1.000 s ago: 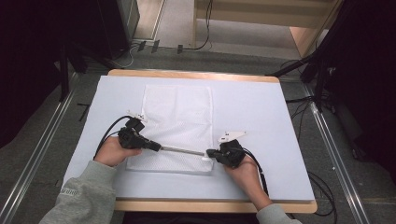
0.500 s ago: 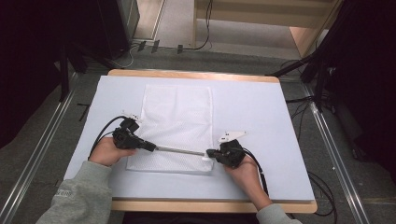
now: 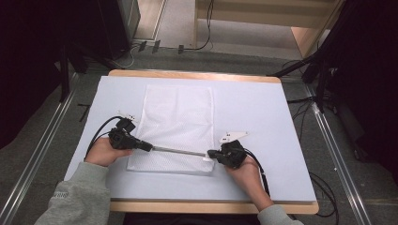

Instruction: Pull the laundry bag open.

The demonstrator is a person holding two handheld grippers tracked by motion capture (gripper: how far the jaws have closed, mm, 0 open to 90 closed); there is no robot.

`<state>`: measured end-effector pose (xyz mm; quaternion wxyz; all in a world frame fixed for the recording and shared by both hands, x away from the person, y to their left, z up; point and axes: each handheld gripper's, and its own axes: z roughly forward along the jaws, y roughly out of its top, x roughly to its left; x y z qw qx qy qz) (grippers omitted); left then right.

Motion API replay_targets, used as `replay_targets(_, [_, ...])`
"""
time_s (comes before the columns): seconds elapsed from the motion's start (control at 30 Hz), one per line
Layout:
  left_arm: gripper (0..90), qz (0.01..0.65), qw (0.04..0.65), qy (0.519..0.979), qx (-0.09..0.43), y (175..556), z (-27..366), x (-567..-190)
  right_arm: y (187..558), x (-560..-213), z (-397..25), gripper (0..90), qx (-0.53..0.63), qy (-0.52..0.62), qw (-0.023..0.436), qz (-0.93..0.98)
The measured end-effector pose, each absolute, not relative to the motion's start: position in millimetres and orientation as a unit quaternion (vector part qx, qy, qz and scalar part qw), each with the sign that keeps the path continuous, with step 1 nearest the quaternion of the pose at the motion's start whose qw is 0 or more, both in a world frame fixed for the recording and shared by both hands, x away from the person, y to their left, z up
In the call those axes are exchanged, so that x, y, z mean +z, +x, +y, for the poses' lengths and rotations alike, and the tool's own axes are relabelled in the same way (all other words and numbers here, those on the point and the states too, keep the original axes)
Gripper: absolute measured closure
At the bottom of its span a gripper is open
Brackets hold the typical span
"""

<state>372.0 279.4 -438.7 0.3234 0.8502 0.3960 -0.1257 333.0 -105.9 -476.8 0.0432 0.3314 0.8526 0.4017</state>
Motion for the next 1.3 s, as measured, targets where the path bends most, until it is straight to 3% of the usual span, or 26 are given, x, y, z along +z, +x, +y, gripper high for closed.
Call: replay_targets(1.3, [88.3, 0.438, 0.340, 0.825, -0.109, 364, 309, -431, 334, -475, -104, 90.0, 0.395, 0.328, 0.040, 0.857])
